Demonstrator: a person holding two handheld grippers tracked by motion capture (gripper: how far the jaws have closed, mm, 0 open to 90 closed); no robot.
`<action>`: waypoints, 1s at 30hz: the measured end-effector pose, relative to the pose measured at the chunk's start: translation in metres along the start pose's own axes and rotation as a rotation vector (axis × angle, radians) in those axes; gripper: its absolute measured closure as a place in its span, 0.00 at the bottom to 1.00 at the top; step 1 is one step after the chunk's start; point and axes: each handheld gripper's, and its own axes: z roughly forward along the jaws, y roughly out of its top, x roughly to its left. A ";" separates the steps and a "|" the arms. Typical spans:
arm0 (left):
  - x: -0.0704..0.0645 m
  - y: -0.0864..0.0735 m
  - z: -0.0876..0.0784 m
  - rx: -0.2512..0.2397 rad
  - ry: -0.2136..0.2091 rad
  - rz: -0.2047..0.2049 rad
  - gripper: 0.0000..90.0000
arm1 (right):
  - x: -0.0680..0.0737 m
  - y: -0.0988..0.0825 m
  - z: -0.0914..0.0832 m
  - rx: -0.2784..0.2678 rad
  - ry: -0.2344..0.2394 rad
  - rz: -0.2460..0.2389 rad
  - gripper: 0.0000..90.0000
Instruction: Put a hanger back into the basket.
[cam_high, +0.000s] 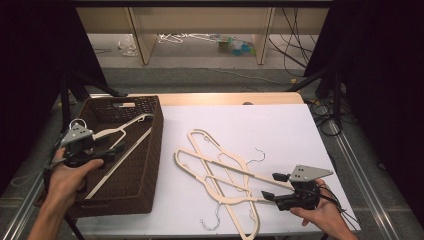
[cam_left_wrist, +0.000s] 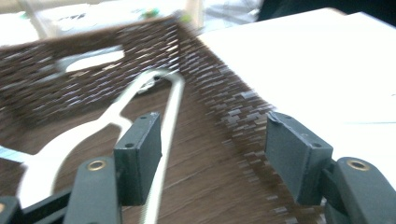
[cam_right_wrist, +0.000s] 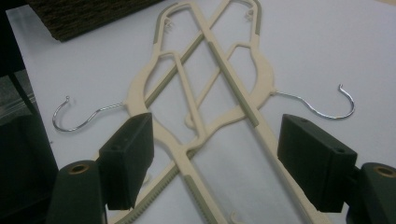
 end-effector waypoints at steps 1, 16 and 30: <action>-0.007 0.000 0.000 -0.017 -0.019 0.010 0.40 | 0.000 0.000 0.000 -0.001 0.002 0.005 0.31; -0.095 -0.015 0.007 -0.063 -0.213 0.128 0.28 | -0.001 -0.003 0.002 -0.007 0.000 -0.003 0.30; -0.146 -0.060 0.020 -0.064 -0.312 0.222 0.20 | 0.003 -0.003 0.005 -0.002 0.003 -0.012 0.27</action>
